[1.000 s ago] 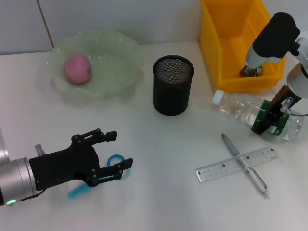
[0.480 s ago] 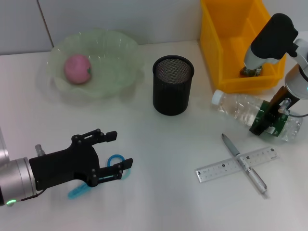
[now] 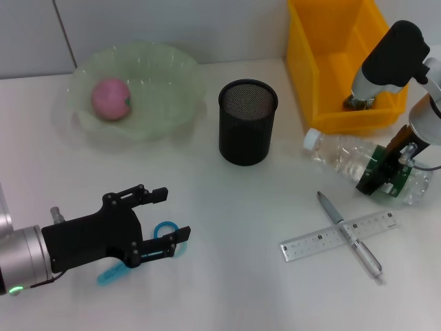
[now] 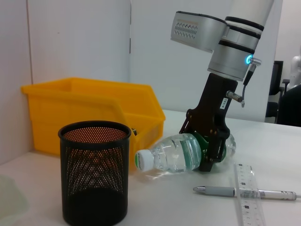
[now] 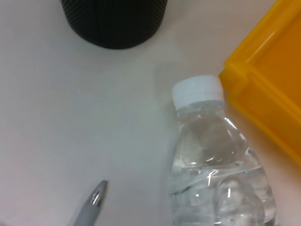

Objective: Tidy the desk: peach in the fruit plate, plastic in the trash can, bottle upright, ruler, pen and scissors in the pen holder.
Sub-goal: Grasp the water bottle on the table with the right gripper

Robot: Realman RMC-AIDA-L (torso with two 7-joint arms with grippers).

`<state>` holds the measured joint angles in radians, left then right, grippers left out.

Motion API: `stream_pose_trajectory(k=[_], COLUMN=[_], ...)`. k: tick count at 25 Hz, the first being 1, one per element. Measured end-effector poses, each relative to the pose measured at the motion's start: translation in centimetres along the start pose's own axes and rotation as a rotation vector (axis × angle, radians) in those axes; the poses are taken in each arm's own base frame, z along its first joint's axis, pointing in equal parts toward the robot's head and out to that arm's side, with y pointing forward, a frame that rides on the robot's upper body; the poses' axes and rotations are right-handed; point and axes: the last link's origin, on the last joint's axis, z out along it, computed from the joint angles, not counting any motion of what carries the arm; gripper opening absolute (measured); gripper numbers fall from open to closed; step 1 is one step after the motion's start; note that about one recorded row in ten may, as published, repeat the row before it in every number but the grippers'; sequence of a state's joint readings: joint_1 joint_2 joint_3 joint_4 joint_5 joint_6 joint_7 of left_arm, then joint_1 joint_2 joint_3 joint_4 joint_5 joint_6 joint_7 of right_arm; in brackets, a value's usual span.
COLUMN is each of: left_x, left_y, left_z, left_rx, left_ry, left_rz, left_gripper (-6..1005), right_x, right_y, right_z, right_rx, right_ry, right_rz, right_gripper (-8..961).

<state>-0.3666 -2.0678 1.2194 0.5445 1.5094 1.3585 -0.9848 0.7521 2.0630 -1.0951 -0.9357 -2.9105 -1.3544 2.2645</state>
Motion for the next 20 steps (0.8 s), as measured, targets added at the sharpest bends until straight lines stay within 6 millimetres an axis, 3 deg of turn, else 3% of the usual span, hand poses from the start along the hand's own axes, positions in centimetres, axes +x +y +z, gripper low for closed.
stream_pose_trajectory(k=[12, 20], left_x=[0.1, 0.1], left_y=[0.0, 0.0], left_z=[0.0, 0.0], left_rx=[-0.001, -0.004], left_ry=[0.004, 0.004], left_rz=[0.003, 0.01], left_gripper=[779, 779], right_x=[0.1, 0.8], right_y=[0.7, 0.7], right_z=[-2.6, -2.3], right_rx=[-0.051, -0.052], right_ry=[-0.114, -0.114], right_rz=[0.023, 0.038], right_gripper=[813, 767])
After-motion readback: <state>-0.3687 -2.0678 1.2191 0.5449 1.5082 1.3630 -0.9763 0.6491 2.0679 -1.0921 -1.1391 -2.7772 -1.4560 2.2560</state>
